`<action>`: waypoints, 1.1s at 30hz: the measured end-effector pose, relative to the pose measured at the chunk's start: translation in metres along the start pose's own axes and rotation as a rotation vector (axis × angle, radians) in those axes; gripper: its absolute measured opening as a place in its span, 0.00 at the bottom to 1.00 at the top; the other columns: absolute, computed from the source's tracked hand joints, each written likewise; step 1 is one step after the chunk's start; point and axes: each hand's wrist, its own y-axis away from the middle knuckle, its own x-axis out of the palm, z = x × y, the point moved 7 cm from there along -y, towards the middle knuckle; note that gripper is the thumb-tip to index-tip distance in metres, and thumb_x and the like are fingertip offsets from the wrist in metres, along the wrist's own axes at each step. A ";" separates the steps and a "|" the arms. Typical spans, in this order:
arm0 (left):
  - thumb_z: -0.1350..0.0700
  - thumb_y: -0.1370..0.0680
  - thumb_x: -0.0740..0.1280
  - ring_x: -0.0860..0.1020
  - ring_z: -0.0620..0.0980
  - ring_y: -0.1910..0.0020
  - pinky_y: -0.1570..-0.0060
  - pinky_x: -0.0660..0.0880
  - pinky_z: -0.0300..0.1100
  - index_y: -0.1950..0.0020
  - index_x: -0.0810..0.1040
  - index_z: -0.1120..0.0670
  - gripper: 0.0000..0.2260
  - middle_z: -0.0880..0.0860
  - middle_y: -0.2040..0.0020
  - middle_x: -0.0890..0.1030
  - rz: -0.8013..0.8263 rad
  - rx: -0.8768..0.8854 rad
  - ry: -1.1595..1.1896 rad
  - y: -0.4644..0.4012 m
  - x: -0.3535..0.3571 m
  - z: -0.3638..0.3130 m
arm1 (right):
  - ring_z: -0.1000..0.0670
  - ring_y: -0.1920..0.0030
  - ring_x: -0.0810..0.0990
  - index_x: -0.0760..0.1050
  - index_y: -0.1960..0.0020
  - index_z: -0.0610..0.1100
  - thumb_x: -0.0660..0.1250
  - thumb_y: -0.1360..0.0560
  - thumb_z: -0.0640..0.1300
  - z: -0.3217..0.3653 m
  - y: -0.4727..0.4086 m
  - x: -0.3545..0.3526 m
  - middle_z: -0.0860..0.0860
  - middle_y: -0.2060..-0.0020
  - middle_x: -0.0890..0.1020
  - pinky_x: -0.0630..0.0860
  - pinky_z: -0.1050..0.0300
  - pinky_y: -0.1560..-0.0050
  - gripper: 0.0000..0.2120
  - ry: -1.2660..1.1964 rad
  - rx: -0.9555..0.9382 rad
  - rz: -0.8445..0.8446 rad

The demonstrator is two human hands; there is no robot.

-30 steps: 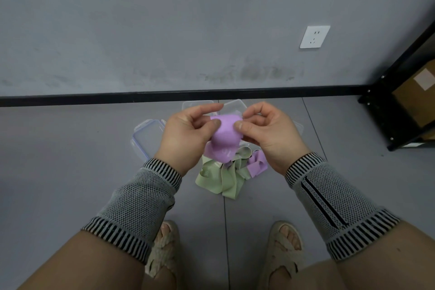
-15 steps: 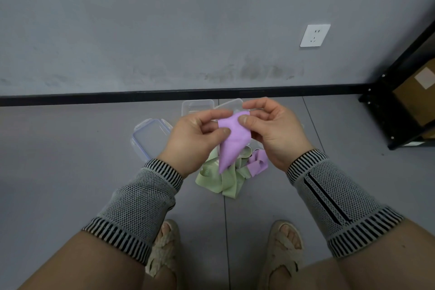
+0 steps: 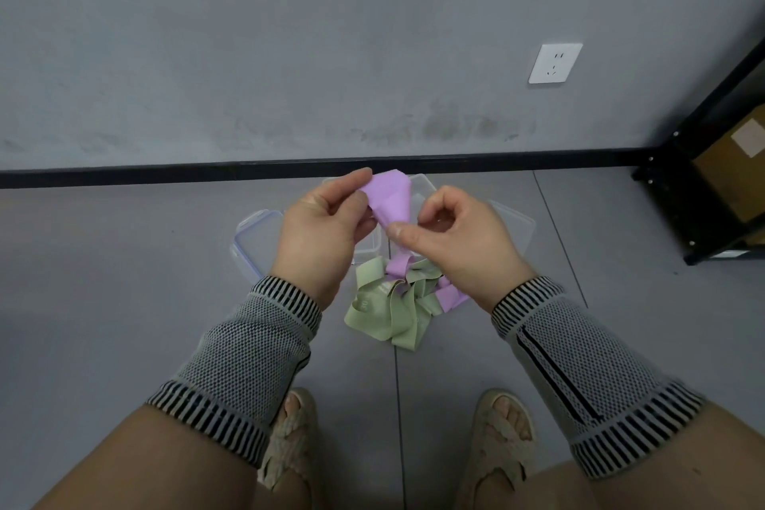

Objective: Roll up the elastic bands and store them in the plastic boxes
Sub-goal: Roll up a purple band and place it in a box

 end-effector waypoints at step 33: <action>0.62 0.19 0.58 0.73 0.35 0.68 0.68 0.70 0.26 0.39 0.74 0.43 0.16 0.53 0.55 0.78 0.052 0.201 -0.433 0.004 0.006 -0.008 | 0.50 0.55 0.77 0.74 0.60 0.42 0.62 0.25 0.35 -0.019 -0.008 -0.015 0.48 0.60 0.79 0.76 0.51 0.50 0.06 -0.786 0.340 0.037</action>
